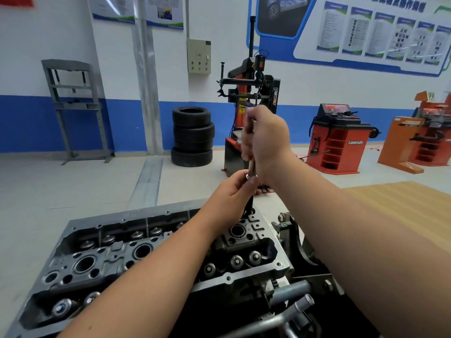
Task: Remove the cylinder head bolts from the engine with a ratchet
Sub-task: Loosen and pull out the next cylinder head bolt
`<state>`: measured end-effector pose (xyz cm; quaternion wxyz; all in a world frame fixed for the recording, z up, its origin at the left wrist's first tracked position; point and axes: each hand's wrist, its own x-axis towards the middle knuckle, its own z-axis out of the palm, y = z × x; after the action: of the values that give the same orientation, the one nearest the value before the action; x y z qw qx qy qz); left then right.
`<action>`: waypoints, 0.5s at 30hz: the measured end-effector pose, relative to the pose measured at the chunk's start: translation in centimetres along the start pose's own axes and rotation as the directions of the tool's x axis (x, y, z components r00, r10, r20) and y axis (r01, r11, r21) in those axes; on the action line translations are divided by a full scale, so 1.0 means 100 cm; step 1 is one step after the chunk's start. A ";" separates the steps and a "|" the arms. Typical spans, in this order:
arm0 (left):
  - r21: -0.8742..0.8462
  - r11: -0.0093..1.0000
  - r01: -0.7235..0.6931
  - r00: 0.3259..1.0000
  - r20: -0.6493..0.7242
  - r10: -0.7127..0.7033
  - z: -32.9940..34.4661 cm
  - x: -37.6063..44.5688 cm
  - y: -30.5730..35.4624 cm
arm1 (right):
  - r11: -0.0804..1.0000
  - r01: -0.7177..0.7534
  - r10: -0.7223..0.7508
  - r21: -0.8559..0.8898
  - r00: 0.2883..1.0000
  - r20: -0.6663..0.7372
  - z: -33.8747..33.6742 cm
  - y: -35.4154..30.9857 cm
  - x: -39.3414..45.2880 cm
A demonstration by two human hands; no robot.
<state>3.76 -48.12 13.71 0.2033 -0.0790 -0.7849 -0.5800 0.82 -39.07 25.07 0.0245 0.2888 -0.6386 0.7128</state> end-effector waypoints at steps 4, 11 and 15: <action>0.013 1.000 -0.004 1.000 0.009 0.003 0.001 -0.001 0.003 | 0.969 -0.160 0.118 0.190 0.969 0.216 -0.017 -0.003 0.001; 0.089 0.996 0.005 0.990 -0.142 0.008 0.003 0.006 0.003 | 0.999 -0.014 0.021 0.032 0.977 -0.211 0.012 0.009 -0.019; -0.027 1.000 0.015 0.999 -0.049 -0.016 0.003 0.001 0.003 | 0.961 -0.121 0.128 0.247 0.992 -0.012 -0.005 0.003 -0.008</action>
<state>3.75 -47.75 13.96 0.2171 -0.0612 -0.7723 -0.5939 1.12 -38.42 24.43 -0.0474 0.2391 -0.5618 0.7905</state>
